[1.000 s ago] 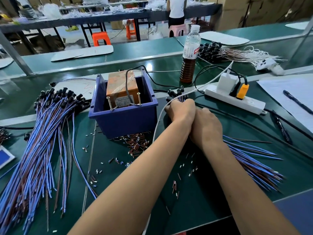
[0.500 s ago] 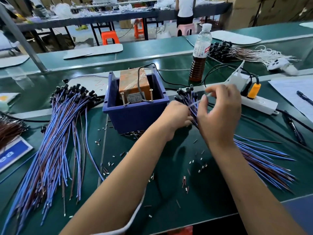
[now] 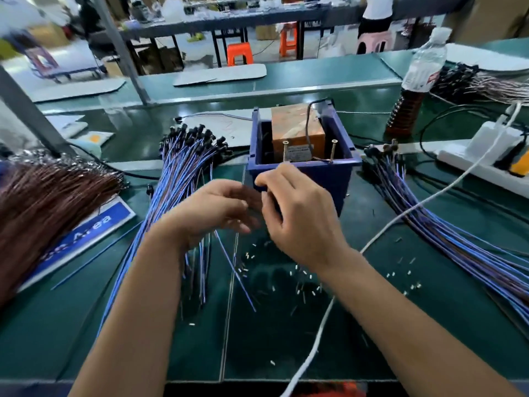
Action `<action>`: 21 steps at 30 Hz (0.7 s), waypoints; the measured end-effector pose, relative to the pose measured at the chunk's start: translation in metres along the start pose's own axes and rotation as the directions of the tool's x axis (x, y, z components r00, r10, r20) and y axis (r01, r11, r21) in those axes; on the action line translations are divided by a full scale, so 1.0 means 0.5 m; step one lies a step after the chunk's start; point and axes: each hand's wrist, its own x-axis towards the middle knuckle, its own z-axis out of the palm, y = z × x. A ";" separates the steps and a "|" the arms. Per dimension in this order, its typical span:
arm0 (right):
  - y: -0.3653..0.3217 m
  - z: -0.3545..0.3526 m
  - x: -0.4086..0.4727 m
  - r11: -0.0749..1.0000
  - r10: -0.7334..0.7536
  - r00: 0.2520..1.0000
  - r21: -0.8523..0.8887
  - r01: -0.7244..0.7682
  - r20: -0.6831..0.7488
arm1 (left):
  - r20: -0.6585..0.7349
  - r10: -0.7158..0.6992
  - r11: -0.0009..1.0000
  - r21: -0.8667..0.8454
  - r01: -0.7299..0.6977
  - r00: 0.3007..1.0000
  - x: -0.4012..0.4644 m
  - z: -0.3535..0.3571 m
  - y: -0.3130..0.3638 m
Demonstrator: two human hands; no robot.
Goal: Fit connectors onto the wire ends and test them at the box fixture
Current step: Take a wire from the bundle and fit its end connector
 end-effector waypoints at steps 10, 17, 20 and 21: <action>-0.070 0.186 0.064 0.977 0.198 0.757 -0.186 -0.102 0.623 | -0.707 0.315 0.466 0.696 0.546 0.633 0.106 -0.123 -0.072; -0.075 0.234 0.117 0.826 0.562 0.634 -0.310 -0.471 0.531 | -0.719 0.373 0.571 0.676 0.466 0.587 0.129 -0.138 -0.085; -0.079 0.240 0.116 0.789 0.609 0.616 -0.301 -0.536 0.499 | -0.643 0.446 0.596 0.732 0.329 0.622 0.132 -0.120 -0.076; -0.077 0.241 0.116 0.768 0.627 0.602 -0.266 -0.582 0.494 | -0.608 0.419 0.567 0.755 0.330 0.674 0.137 -0.114 -0.072</action>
